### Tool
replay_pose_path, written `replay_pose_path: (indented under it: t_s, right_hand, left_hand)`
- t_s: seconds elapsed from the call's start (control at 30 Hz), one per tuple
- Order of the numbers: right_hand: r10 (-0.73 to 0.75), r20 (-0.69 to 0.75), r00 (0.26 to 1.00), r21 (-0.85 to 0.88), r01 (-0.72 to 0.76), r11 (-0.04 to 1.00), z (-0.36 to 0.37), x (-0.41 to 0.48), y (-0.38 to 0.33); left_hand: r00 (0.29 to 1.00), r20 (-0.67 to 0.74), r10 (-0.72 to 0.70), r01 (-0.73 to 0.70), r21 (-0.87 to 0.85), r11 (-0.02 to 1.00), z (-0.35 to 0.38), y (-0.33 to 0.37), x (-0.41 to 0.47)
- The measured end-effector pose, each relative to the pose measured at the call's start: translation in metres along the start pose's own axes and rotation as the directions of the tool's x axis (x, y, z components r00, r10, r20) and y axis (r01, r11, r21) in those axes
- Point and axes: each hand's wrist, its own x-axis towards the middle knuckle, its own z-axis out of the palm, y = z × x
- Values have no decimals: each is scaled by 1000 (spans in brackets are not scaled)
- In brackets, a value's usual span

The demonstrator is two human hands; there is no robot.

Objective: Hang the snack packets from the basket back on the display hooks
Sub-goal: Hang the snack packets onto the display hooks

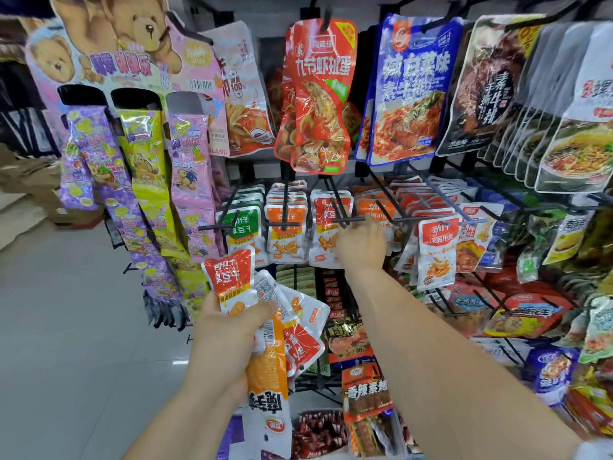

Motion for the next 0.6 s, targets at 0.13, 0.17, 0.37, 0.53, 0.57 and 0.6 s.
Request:
replay_pose_path:
  t_s: [0.13,0.17,0.37,0.53,0.57,0.6]
  right_hand:
    - [104,56,993,344,-117,932,-22,-43,15]
    - [117,68,991,387,-134,912,-27,-58,20]
    - [-73,313,947,492,-96,865,-56,-121,24]
    - [-136,328,935,446,-26,894,-55,-133,20]
    - [-140,313,939,469,-25,883,-53,-135,22]
    - [-149,301,942,503,-24,864,-53,-137,25]
  left_hand:
    - [1000,17,-11,11,4,1000,3,-6,1]
    - [1000,24,-18,18,8,1000,4,-8,1]
    - [994,110,-19,6,118,993,18,-27,-7]
    - [978,211,-2,-54,261,964,35,-39,-26]
    - [977,214,-11,-45,253,967,38,-41,-28]
    - [976,218,-18,-36,243,969,40,-42,-30]
